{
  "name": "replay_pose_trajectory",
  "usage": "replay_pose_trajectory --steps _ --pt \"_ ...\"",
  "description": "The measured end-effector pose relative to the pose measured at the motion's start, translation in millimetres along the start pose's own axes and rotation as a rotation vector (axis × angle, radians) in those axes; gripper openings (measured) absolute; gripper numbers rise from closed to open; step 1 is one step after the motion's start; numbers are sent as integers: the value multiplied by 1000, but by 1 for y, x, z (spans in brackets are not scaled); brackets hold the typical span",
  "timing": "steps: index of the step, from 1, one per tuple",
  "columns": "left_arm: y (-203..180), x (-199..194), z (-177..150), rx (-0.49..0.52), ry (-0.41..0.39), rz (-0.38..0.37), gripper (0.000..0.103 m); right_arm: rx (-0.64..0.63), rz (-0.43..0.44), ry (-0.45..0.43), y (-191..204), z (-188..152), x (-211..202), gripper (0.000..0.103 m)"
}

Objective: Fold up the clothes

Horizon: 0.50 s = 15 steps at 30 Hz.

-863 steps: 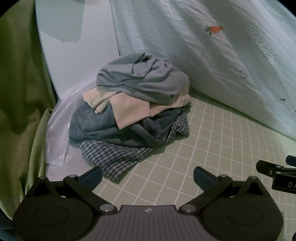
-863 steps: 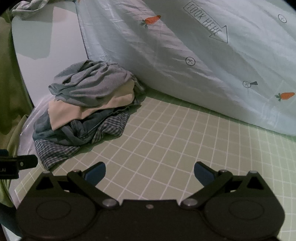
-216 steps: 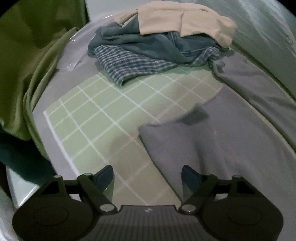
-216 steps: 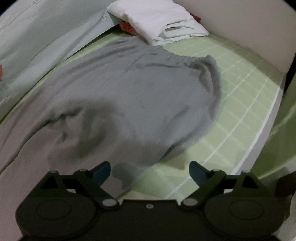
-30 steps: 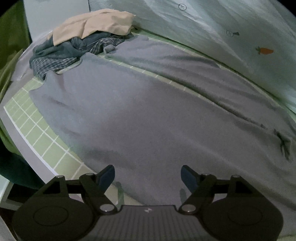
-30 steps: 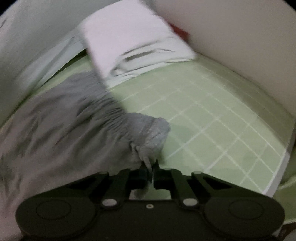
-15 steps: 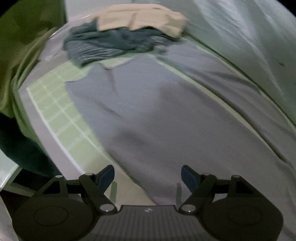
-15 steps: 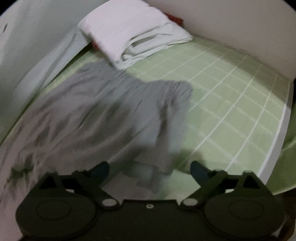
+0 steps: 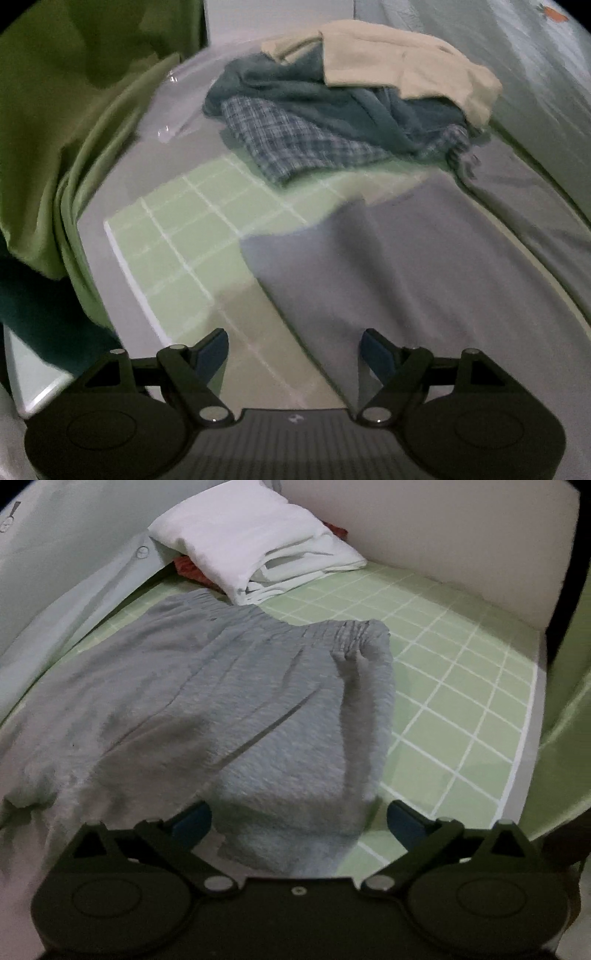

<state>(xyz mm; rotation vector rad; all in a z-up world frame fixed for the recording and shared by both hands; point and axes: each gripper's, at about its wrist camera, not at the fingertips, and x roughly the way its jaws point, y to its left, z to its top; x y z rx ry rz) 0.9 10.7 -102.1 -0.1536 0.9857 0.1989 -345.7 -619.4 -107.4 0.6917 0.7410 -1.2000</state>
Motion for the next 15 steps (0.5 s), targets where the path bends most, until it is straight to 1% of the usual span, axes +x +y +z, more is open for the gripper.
replay_pose_trajectory --steps 2,3,4,5,6,7,8,9,10,12,13,15 --pt "0 7 9 18 -11 -10 78 -1 -30 11 4 0 1 102" --pt "0 10 12 27 -17 -13 73 -4 -48 16 6 0 1 98" --pt "-1 11 15 35 -22 -10 67 -7 -66 19 8 1 1 93" --pt "-3 13 18 41 -24 -6 65 -4 -72 17 9 1 0 90" --pt "-3 13 19 44 -25 -10 59 1 -71 13 9 2 -2 79" --pt "-4 13 21 43 -25 -28 48 5 -69 9 9 3 -3 65" --pt "-4 12 22 43 -24 -46 40 1 -55 7 9 5 -5 56" --pt "-4 12 23 42 -24 -64 19 8 -38 11 8 6 -6 36" --pt "-4 12 24 30 -21 -80 5 15 -21 14 6 7 -7 18" --pt "1 13 26 -33 -6 -110 4 39 19 26 0 10 -9 8" --pt "5 13 27 -68 2 -124 3 52 32 29 -2 11 -11 5" --pt "10 6 29 -125 -8 -133 3 79 72 23 -11 15 -18 3"
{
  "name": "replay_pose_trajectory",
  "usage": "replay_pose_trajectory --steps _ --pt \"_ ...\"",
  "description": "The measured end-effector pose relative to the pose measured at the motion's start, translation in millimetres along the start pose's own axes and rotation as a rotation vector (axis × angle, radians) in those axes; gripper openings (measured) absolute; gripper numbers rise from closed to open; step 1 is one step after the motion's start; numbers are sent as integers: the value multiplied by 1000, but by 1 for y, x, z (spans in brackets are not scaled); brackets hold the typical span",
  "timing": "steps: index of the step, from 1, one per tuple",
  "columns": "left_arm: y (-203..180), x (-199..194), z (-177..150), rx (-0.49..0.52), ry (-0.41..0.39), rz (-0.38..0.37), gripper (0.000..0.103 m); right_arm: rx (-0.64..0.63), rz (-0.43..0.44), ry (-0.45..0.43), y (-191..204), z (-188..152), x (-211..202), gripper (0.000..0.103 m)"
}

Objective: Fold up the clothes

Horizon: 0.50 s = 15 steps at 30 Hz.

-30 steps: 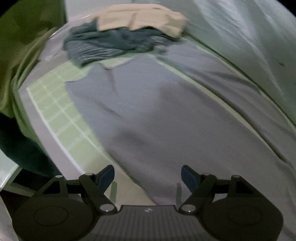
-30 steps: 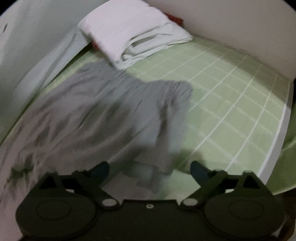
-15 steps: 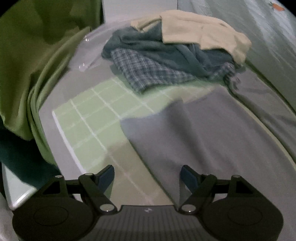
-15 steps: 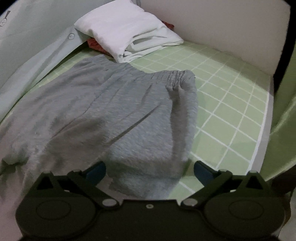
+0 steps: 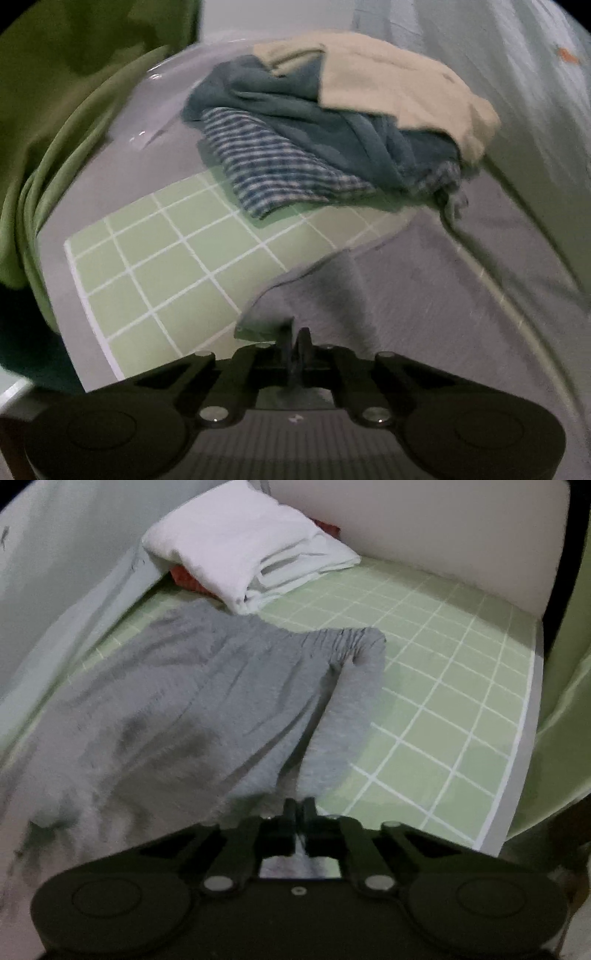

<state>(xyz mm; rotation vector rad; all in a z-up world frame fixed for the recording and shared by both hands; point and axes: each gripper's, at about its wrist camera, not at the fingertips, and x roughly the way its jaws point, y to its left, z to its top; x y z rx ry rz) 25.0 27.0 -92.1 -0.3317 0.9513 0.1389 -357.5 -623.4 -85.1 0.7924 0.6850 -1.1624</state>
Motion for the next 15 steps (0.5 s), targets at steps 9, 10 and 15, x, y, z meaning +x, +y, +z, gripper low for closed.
replay_pose_trajectory --steps 9,10,15 --pt "-9 -72 29 -126 -155 -50 2 87 203 -130 -11 44 -69 2" --pt "-12 -81 34 -134 -177 -61 2 91 226 -147 -10 50 -75 2" --pt "-32 -111 58 -144 -274 -137 1 122 328 -221 2 84 -93 2"
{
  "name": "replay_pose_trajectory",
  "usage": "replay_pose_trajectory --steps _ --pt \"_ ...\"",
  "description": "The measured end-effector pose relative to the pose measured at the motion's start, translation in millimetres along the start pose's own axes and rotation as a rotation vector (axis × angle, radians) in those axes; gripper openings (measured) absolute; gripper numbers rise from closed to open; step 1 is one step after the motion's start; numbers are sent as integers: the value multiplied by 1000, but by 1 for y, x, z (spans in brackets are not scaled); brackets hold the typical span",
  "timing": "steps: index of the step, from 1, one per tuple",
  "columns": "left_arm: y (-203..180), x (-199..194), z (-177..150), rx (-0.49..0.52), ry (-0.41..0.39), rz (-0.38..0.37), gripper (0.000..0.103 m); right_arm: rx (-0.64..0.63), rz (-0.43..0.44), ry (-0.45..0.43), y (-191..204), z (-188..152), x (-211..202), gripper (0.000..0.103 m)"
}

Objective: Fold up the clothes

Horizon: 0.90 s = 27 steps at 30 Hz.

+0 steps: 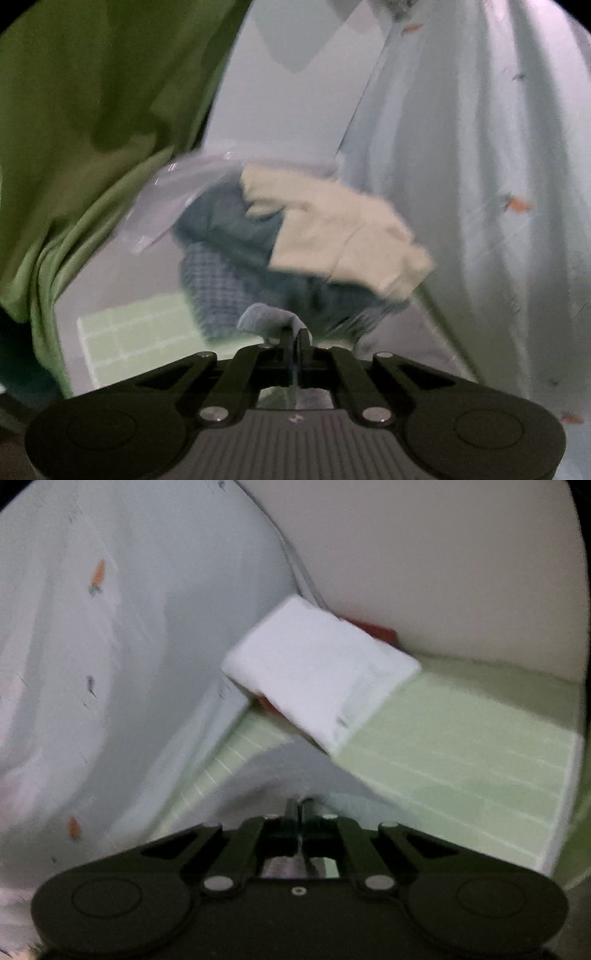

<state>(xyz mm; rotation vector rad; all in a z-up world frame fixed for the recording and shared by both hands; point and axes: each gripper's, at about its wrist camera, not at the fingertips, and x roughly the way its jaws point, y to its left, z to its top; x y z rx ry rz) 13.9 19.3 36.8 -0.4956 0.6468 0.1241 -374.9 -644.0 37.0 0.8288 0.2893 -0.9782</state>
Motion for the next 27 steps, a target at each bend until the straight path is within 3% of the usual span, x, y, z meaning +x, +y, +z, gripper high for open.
replay_pose_trajectory --steps 5,15,22,27 --pt "-27 -5 19 -29 -68 -53 1 49 83 -21 14 23 13 2" --pt "-99 36 38 -10 -117 -90 1 36 90 -29 38 40 70 2" --pt "-138 92 35 -38 -68 -67 1 94 38 -3 37 41 118 2" --pt "-164 130 31 -3 -25 -28 2 79 -12 28 46 45 151 2"
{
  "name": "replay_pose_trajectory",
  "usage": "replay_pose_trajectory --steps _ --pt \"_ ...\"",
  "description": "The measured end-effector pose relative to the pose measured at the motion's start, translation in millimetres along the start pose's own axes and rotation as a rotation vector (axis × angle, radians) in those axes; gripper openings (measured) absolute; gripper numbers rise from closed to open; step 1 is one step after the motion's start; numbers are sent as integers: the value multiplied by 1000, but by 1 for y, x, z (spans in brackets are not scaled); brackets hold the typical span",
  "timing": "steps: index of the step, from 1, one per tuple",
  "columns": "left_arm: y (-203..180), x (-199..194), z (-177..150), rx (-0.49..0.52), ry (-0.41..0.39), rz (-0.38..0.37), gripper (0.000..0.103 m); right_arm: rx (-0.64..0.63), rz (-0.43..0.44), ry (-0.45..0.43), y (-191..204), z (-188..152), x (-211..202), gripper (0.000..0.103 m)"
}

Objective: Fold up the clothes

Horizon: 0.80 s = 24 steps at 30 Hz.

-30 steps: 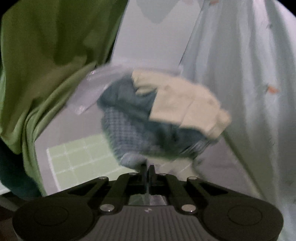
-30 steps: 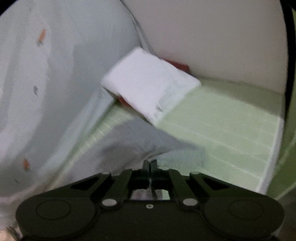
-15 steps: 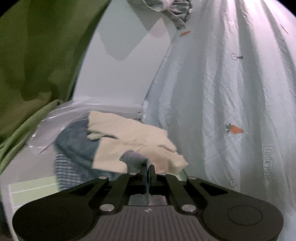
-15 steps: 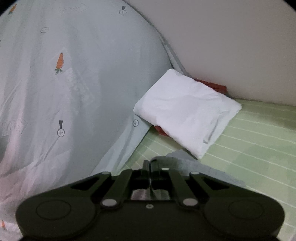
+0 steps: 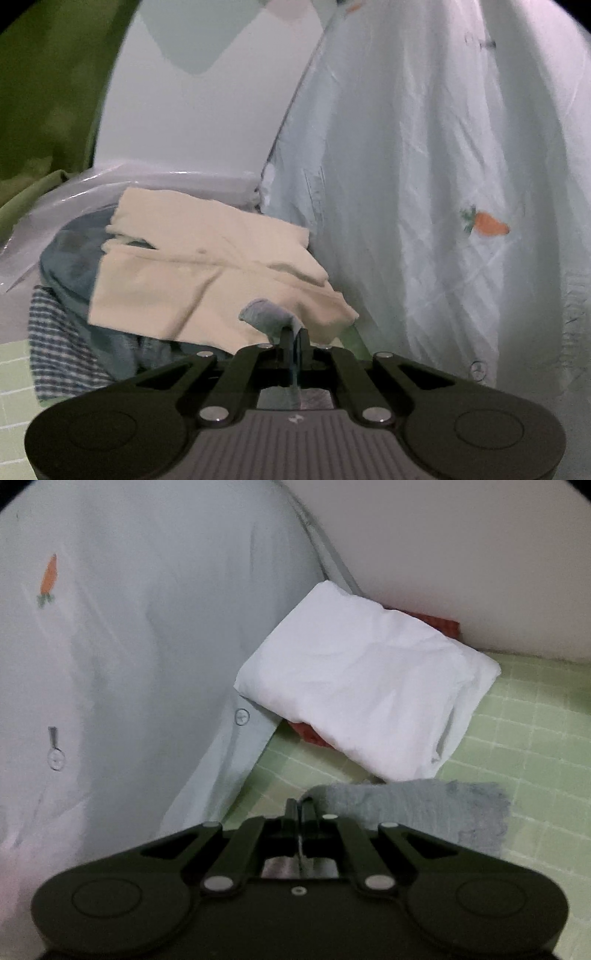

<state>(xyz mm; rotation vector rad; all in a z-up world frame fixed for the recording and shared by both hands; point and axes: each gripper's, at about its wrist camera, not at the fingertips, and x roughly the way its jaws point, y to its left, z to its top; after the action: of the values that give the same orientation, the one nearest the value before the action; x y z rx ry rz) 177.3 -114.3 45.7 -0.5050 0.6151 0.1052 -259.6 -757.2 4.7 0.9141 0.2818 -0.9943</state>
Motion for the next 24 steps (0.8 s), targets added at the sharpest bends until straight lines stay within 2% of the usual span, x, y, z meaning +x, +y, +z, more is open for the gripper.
replay_pose_trajectory --steps 7,12,15,17,19,20,21,24 --pt "-29 56 -12 57 65 58 1 -67 -67 47 21 1 58 1" --pt "-57 105 -19 113 99 92 2 -138 -122 90 42 2 117 1" --pt "-75 133 -24 158 112 118 4 -159 -100 125 51 3 159 2" --pt "-82 146 -28 183 141 130 17 -183 -133 133 58 0 173 10" --pt "-83 144 -35 208 145 120 55 -218 -174 130 66 -5 180 52" --pt "-81 138 -39 224 134 111 67 -240 -175 112 69 -10 174 56" --pt "-77 131 -45 238 130 112 83 -266 -173 107 71 -16 166 60" --pt "-58 108 -63 271 143 166 86 -306 -197 97 71 -39 140 75"
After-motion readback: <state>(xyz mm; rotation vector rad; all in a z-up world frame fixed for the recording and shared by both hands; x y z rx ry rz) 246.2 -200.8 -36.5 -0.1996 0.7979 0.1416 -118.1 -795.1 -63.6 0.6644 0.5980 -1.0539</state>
